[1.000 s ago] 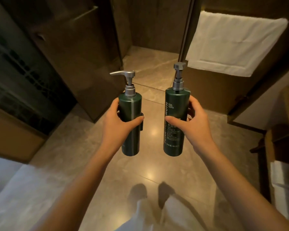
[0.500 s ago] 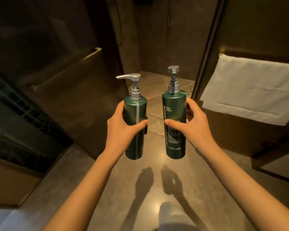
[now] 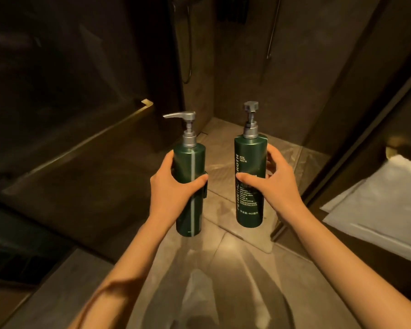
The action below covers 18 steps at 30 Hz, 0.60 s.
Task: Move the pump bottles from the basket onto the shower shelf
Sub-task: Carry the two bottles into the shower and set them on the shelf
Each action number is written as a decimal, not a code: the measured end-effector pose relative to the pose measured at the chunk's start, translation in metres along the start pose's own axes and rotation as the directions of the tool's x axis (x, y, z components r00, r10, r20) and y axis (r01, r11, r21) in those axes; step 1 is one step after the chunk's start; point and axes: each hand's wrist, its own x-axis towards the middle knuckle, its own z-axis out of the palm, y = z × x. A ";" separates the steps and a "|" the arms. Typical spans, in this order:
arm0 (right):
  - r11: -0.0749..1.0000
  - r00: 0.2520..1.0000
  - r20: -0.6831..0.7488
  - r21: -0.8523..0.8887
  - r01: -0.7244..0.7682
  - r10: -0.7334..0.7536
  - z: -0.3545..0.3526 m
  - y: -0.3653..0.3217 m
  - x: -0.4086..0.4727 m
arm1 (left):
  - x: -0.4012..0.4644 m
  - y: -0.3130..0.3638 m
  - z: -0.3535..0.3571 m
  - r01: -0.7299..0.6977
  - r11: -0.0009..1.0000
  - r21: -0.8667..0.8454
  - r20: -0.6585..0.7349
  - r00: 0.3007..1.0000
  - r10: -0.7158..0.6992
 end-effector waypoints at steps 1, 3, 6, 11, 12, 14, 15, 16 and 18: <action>1.000 1.000 -0.014 0.003 -0.003 0.003 0.005 -0.001 0.021 | 0.024 -0.003 0.002 -0.010 1.000 -0.019 0.015 1.000 0.011; 1.000 0.999 -0.042 -0.001 -0.007 0.007 0.012 -0.008 0.061 | 0.071 -0.003 0.006 -0.012 0.999 -0.046 0.039 0.999 0.014; 1.000 0.996 -0.090 -0.011 -0.004 0.003 0.012 -0.013 0.118 | 0.143 -0.001 0.021 -0.038 0.998 -0.054 0.077 0.996 0.042; 0.996 0.982 -0.170 0.046 -0.079 0.085 0.006 0.011 0.195 | 0.233 -0.013 0.061 -0.031 0.999 -0.045 0.160 0.986 0.038; 0.993 0.979 -0.174 0.058 -0.098 0.107 0.005 0.021 0.210 | 0.250 -0.017 0.071 -0.010 0.999 -0.054 0.185 0.982 0.020; 0.988 0.975 -0.168 0.074 -0.134 0.145 0.000 0.037 0.245 | 0.287 -0.024 0.095 0.020 0.997 -0.077 0.221 0.975 -0.002; 0.987 0.975 -0.164 0.077 -0.138 0.150 -0.003 0.044 0.265 | 0.306 -0.026 0.107 0.018 0.996 -0.082 0.229 0.973 0.001; 0.988 0.976 -0.162 0.077 -0.133 0.144 -0.007 0.051 0.288 | 0.325 -0.026 0.119 0.011 0.997 -0.082 0.235 0.972 0.009; 0.991 0.978 -0.171 0.072 -0.109 0.120 -0.015 0.063 0.338 | 0.365 -0.024 0.144 -0.003 0.997 -0.083 0.239 0.971 0.023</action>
